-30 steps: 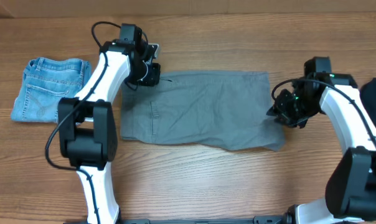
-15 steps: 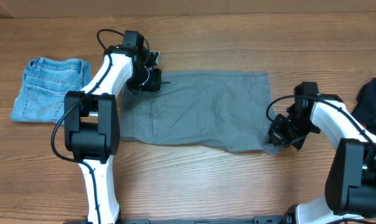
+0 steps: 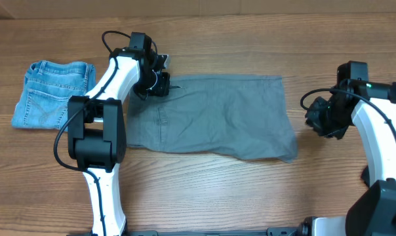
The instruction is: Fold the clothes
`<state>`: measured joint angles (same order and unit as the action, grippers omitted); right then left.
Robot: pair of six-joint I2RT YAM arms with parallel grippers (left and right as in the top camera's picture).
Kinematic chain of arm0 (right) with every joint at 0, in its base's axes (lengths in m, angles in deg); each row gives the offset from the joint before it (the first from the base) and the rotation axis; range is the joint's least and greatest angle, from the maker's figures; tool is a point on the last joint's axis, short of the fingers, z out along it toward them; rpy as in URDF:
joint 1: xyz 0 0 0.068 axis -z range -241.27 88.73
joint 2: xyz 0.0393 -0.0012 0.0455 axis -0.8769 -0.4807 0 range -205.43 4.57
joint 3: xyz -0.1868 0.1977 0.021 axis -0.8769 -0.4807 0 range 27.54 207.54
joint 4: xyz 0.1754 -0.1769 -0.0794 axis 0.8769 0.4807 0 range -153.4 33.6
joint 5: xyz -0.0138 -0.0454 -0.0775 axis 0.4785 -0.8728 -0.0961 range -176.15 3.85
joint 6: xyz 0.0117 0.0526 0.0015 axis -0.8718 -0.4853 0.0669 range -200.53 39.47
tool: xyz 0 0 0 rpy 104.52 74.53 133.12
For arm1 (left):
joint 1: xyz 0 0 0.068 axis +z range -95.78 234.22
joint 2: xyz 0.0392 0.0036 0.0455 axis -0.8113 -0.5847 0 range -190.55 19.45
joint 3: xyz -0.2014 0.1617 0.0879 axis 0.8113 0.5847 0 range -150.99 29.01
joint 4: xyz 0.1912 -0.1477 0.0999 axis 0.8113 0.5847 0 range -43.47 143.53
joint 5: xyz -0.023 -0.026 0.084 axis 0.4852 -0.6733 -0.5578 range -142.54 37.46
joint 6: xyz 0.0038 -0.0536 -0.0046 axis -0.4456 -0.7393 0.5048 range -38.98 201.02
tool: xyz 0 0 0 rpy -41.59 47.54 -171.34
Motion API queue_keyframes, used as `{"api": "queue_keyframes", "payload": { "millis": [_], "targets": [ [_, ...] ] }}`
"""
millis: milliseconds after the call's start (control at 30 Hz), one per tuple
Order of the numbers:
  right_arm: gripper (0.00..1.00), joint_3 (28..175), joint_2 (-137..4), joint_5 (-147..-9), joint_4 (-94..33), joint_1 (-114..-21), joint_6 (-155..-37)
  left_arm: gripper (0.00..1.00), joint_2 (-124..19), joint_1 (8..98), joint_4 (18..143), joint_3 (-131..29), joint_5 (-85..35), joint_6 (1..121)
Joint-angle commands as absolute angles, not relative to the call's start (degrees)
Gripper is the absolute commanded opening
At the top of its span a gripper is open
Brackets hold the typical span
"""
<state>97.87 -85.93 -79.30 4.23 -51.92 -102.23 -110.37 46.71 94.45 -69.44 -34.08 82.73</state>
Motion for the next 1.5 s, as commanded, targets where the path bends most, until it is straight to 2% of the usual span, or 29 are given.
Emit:
{"api": "queue_keyframes", "payload": {
  "millis": [0,100,200,300,333,400,433,467,700,867,1033,1067,1100,1200,1267,1467],
  "targets": [
    [0.58,93.7,-86.1,-72.4,4.9,-52.2,-101.5,0.13,-114.1,46.6,94.4,-68.6,-35.1,83.8],
    [0.66,87.8,-86.1,-67.8,3.8,-52.9,-101.5,0.13,-114.0,46.6,94.4,-68.6,-35.1,83.8],
    [0.68,81.2,-86.1,-66.7,-2.7,-53.4,-102.7,0.14,-114.1,46.6,94.3,-68.6,-35.1,83.8],
    [0.67,75.0,-86.1,-59.4,-12.3,-53.4,-103.0,0.14,-114.1,46.6,94.3,-68.6,-35.1,83.8],
    [0.56,73.4,-86.1,-56.9,-15.5,-53.4,-103.0,0.14,-114.1,46.6,94.5,-68.6,-35.1,83.8],
    [0.15,72.1,-86.1,-55.3,-20.4,-53.4,-103.0,0.14,-114.1,46.6,94.7,-68.6,-35.1,83.8],
    [0.06,72.5,-86.1,-56.0,-21.7,-53.1,-103.0,0.15,-114.1,46.6,94.8,-68.6,-35.1,83.8],
    [0.04,73.5,-86.1,-56.9,-22.0,-52.8,-102.9,0.15,-114.1,46.6,94.9,-68.6,-35.1,83.8],
    [0.04,90.3,-86.0,-59.5,-11.9,-51.8,-98.0,0.15,-114.1,46.6,95.4,-68.6,-35.1,83.9],
    [0.04,101.2,-86.0,-71.3,-3.8,-51.8,-97.9,0.16,-114.1,46.6,95.6,-68.6,-35.1,83.8],
    [0.16,102.5,-86.0,-77.2,-2.7,-51.8,-97.8,0.16,-114.0,46.7,95.5,-68.6,-35.1,83.9],
    [0.23,102.2,-86.0,-77.2,-2.5,-51.8,-97.8,0.16,-114.1,46.7,95.5,-68.6,-35.1,83.9],
    [0.35,102.0,-86.0,-77.7,-2.2,-51.8,-97.9,0.16,-114.0,46.7,95.5,-68.6,-35.1,83.9],
    [0.38,101.8,-86.0,-82.0,-1.5,-51.6,-99.9,0.16,-114.0,46.7,95.6,-68.6,-35.1,83.8],
    [0.49,101.7,-86.1,-84.0,-1.1,-51.1,-102.2,0.16,-114.1,46.7,95.6,-68.6,-35.1,83.8],
    [0.49,98.8,-86.3,-76.6,-5.6,-49.6,-102.4,0.17,-114.1,46.7,95.5,-68.6,-35.1,83.8]
  ]
}}
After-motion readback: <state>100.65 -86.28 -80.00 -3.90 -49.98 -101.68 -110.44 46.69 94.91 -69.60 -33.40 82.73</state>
